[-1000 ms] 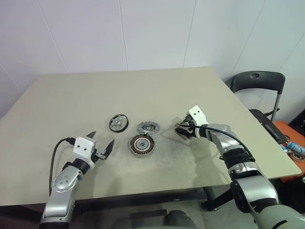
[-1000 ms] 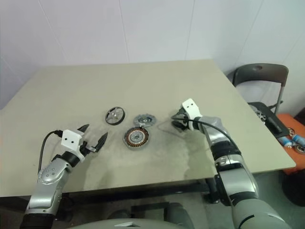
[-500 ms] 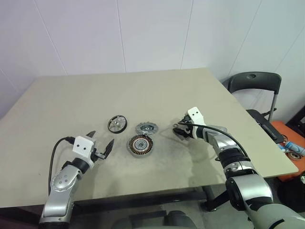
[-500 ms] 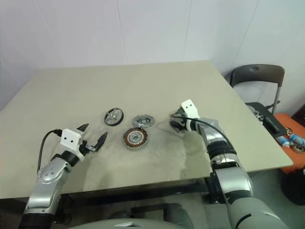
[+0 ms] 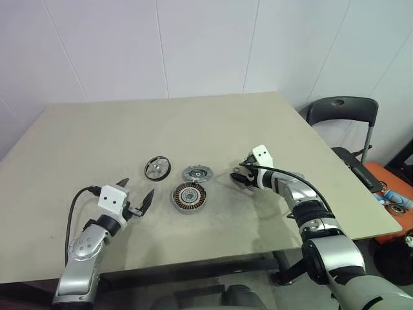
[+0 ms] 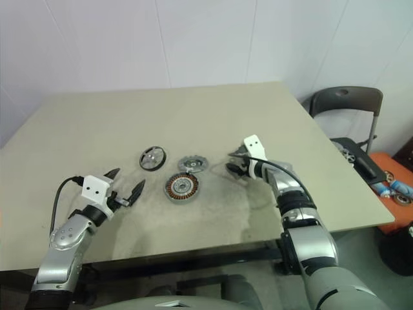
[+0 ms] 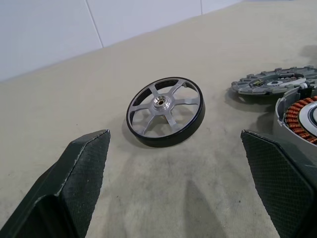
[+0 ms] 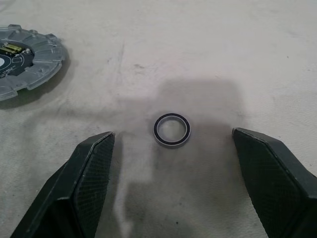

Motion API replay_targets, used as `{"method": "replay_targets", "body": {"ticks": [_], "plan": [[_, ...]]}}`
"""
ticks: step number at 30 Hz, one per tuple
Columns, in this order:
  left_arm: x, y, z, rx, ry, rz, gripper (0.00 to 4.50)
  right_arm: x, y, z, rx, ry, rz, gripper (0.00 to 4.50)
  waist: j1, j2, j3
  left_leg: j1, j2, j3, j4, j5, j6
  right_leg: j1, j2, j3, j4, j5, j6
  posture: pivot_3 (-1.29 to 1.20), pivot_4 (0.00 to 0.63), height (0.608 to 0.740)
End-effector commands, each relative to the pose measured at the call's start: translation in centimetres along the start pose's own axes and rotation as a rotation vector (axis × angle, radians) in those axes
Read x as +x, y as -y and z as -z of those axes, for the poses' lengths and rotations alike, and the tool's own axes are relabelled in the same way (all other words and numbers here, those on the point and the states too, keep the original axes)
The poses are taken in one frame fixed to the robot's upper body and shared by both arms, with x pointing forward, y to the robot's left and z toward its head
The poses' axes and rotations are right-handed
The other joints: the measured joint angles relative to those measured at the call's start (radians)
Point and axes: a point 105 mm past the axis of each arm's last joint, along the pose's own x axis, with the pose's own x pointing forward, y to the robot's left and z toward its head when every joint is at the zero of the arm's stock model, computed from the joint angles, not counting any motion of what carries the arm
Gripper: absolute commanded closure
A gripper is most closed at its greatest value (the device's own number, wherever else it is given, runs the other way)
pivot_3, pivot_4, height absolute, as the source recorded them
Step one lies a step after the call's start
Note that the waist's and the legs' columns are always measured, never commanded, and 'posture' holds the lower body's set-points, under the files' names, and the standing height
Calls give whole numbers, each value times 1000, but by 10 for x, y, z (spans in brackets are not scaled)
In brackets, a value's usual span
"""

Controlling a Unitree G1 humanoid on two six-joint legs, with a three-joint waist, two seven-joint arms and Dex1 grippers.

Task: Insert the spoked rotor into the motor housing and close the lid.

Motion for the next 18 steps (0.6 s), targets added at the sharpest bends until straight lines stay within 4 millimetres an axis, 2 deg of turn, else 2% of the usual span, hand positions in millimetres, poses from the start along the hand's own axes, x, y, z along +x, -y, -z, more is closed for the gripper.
{"method": "replay_targets", "body": {"ticks": [1, 5, 10, 11, 12, 14, 16, 17, 18], "plan": [[0, -4, -15, 29, 55, -13, 0, 3, -5, -12, -7, 24, -20, 545, 0, 0, 0, 0, 0, 0, 0, 0, 0, 0, 0, 0, 0, 0, 0, 0, 0, 740], [1, -4, -14, 27, 54, -14, 0, 4, -5, -9, -28, 7, -11, 545, 0, 0, 0, 0, 0, 0, 0, 0, 0, 0, 0, 0, 0, 0, 0, 0, 0, 740], [1, -3, -13, 25, 54, -14, 0, 6, -7, -7, -49, -2, -12, 2064, 0, 0, 0, 0, 0, 0, 0, 0, 0, 0, 0, 0, 0, 0, 0, 0, 0, 740], [1, -3, -13, 25, 54, -14, 0, 7, -8, -6, -52, -7, -12, 2064, 0, 0, 0, 0, 0, 0, 0, 0, 0, 0, 0, 0, 0, 0, 0, 0, 0, 740], [1, -3, -13, 25, 54, -14, 0, 7, -9, -5, -55, -12, -12, 2466, 0, 0, 0, 0, 0, 0, 0, 0, 0, 0, 0, 0, 0, 0, 0, 0, 0, 740], [1, -4, -12, 25, 54, -16, 0, 8, -10, -4, -57, -15, -14, 2791, -1, 0, 0, 0, 0, 0, 0, 0, 0, 0, 0, 0, 0, 0, 0, 0, 0, 740], [1, -4, -12, 24, 54, -17, 0, 9, -11, -4, -55, -13, -17, 3536, -1, 0, 0, 0, 0, 0, 0, 0, 0, 0, 0, 0, 0, 0, 0, 0, 0, 740], [1, -4, -12, 24, 54, -18, 0, 9, -11, -5, -56, -12, -19, 3752, -1, 0, 0, 0, 0, 0, 0, 0, 0, 0, 0, 0, 0, 0, 0, 0, 0, 740], [1, -4, -12, 24, 54, -18, 0, 9, -11, -5, -55, -11, -21, 3750, -1, 0, 0, 0, 0, 0, 0, 0, 0, 1, 0, 0, 0, 0, 0, 0, 0, 740]]}}
